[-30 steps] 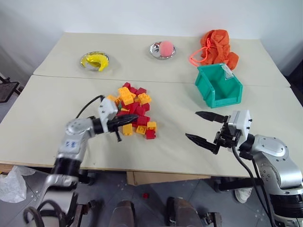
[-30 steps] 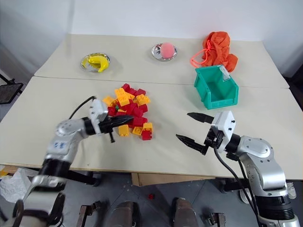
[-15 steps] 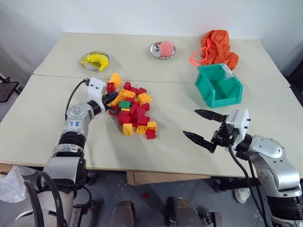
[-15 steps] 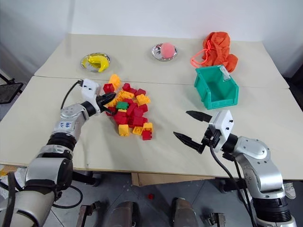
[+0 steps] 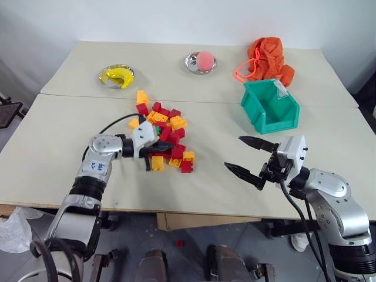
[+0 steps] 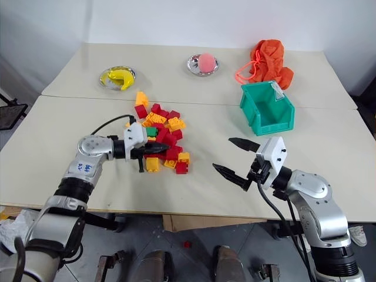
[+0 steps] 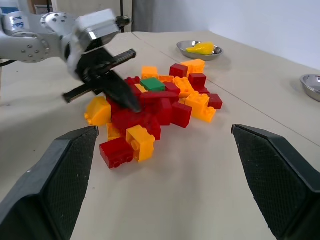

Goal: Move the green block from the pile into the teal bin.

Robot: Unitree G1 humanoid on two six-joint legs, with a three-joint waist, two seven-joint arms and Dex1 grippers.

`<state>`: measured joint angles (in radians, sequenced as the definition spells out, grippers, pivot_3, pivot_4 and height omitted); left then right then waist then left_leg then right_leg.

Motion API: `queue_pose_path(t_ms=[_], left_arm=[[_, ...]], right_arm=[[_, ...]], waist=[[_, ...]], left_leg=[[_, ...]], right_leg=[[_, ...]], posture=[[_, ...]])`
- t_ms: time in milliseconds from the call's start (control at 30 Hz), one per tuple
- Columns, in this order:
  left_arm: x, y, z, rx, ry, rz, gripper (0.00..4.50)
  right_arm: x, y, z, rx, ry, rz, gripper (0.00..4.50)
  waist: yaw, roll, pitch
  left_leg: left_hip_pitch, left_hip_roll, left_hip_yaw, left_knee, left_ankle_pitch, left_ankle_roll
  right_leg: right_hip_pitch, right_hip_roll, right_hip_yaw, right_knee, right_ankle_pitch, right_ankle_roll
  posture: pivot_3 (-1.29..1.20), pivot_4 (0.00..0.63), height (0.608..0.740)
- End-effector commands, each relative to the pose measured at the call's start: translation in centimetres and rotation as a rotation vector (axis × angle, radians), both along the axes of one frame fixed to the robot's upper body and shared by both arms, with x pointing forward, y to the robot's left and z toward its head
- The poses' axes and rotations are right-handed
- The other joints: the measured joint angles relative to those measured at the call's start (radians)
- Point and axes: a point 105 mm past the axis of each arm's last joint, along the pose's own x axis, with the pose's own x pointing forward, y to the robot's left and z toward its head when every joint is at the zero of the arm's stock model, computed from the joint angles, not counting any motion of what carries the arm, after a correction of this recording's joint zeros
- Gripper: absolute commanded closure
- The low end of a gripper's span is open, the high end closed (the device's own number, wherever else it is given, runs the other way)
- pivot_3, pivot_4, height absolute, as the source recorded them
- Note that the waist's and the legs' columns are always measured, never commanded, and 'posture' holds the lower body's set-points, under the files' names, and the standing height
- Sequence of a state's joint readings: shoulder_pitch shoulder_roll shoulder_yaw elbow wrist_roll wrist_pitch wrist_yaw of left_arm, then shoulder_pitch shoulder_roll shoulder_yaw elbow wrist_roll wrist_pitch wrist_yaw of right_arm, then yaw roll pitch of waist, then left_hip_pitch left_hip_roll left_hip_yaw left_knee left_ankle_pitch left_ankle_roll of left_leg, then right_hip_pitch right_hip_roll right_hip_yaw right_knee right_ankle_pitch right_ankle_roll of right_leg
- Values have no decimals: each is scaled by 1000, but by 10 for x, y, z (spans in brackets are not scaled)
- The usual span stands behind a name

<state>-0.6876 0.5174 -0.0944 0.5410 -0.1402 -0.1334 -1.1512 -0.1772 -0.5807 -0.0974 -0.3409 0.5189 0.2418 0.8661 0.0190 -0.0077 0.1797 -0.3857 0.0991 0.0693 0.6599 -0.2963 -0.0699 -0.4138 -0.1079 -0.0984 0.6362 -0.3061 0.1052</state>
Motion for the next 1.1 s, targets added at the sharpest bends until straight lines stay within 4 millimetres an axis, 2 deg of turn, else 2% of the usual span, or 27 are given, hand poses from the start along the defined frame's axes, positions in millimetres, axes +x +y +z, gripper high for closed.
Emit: queue_pose_path(t_ms=[33,133,200,300,400,500,600,733,900,1000,1100], left_arm=[[-6,25,23,-118,-18,65,4484],[-15,49,41,-221,-36,130,4484],[-23,79,44,-242,-38,226,4484],[-33,116,41,-236,-29,366,3937],[-45,157,27,-191,-13,519,3087],[-55,182,18,-186,-3,621,2200],[-57,180,18,-188,-11,618,1291],[-43,156,23,-167,-39,546,97],[-9,125,27,-66,-54,442,15],[12,113,28,27,-68,396,15],[35,101,39,84,-92,384,15]], right_arm=[[-5,4,10,16,-41,22,0],[-5,5,9,17,-37,29,0],[-4,6,8,16,-32,41,0],[-3,7,7,14,-28,54,0],[-2,8,6,12,-24,66,0],[0,7,6,10,-22,73,0],[1,6,5,1,-21,77,0],[4,6,5,0,-21,78,0],[7,5,5,0,-22,78,0],[9,5,6,-1,-27,75,0],[8,2,7,-3,-37,60,0]], waist=[[2,0,0],[1,0,0],[-1,0,0],[-4,0,0],[-3,0,0],[-3,0,0],[7,0,0],[11,0,0],[8,-1,0],[3,-1,0],[4,-1,0]], left_leg=[[0,0,0,0,0,0],[0,0,0,0,0,1],[0,0,0,0,0,1],[0,0,0,0,-1,1],[0,0,0,0,-2,3],[0,0,0,0,-4,5],[-1,0,0,1,-5,6],[-1,0,0,2,-5,5],[-1,0,0,3,-5,4],[-1,0,1,3,-5,4],[-1,0,2,3,-5,4]], right_leg=[[0,0,0,0,0,0],[0,0,0,0,0,0],[-1,0,0,1,0,0],[-1,0,1,0,0,0],[0,0,1,0,0,0],[-1,0,0,0,0,0],[-1,0,0,0,0,0],[0,-1,0,0,0,0],[0,0,0,0,0,0],[-1,0,0,0,0,0],[-1,0,0,0,0,0]], posture=[[0,150,740],[0,150,740],[0,150,740],[0,150,740],[0,150,740],[0,150,740],[0,150,740],[0,150,740],[0,150,740],[0,150,740],[0,150,740]])
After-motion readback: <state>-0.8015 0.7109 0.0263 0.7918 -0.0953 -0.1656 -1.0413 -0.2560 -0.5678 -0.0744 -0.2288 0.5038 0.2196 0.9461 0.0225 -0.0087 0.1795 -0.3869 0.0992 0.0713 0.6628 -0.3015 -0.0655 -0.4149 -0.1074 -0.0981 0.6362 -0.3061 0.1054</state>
